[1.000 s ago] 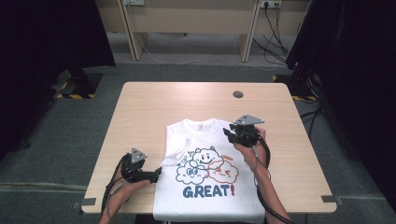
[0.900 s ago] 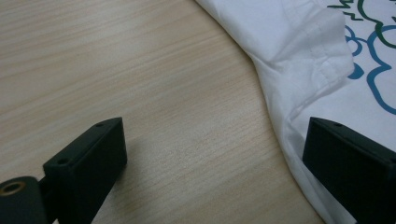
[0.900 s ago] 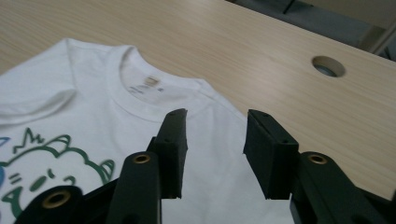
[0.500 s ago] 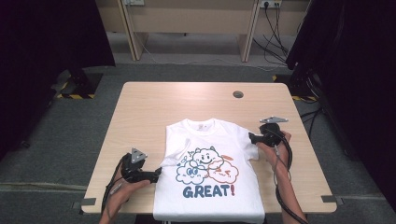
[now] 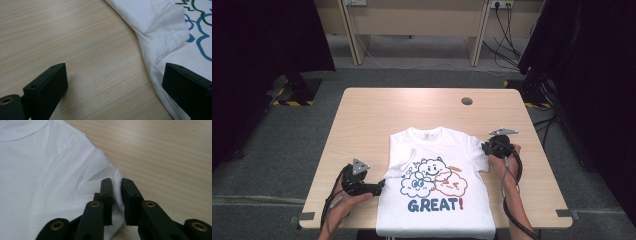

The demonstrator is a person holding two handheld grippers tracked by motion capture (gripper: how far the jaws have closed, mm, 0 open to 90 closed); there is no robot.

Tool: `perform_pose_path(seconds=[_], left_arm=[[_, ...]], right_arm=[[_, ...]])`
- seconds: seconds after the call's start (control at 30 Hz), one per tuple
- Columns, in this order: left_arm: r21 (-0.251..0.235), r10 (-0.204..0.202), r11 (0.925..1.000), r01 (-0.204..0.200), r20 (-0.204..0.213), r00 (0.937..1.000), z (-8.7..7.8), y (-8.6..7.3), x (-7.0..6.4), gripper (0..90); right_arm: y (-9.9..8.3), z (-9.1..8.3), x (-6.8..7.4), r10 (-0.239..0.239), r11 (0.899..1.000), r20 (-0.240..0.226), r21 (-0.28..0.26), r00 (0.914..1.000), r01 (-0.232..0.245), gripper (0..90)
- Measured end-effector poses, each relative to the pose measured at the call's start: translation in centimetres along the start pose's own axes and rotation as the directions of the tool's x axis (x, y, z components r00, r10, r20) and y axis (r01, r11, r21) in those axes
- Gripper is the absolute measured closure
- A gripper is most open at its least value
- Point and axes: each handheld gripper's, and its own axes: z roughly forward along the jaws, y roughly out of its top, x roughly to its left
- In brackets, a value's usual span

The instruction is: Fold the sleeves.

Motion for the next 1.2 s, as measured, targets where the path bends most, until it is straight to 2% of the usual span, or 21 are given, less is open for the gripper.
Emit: perform_pose_path(seconds=[0.17,0.3,0.4,0.53,0.63,0.7,0.87,1.03,1.2], left_arm=[[0.000,0.000,1.0000,0.000,0.000,1.0000,0.0,0.0,0.0,5.2],[0.000,0.000,1.0000,0.000,0.000,1.0000,0.0,0.0,0.0,5.2],[0.000,0.000,1.0000,0.000,0.000,1.0000,0.0,0.0,0.0,5.2],[0.000,0.000,1.0000,0.000,0.000,1.0000,0.0,0.0,0.0,5.2],[0.000,0.001,1.0000,-0.001,0.000,1.0000,0.0,0.0,0.0,5.2],[0.000,0.000,1.0000,0.000,0.000,1.0000,0.0,0.0,0.0,5.2],[0.000,0.000,1.0000,0.000,0.001,1.0000,0.0,0.0,0.0,5.2],[0.000,0.000,1.0000,0.000,0.001,1.0000,0.0,0.0,0.0,5.2],[0.000,0.000,1.0000,0.000,0.001,1.0000,0.0,0.0,0.0,5.2]], right_arm=[[0.7,-0.8,0.8,-0.025,0.998,-0.026,-0.053,0.9994,0.024,86.7],[1.8,-1.8,2.5,-0.073,0.992,-0.062,-0.111,0.9954,0.066,86.6],[2.6,-2.4,4.3,-0.122,0.984,-0.098,-0.139,0.9877,0.108,86.4],[3.2,-2.3,6.6,-0.179,0.976,-0.141,-0.147,0.9736,0.159,86.3],[3.4,-1.7,7.7,-0.196,0.975,-0.172,-0.137,0.9654,0.174,84.8],[3.4,-1.2,8.2,-0.192,0.977,-0.196,-0.135,0.9617,0.167,80.8],[3.5,-1.6,7.8,-0.166,0.980,-0.189,-0.139,0.9679,0.141,70.5],[3.7,-3.7,6.7,-0.149,0.980,-0.177,-0.159,0.9729,0.122,61.4],[2.9,-5.3,5.6,-0.144,0.983,-0.154,-0.138,0.9775,0.123,56.1]])
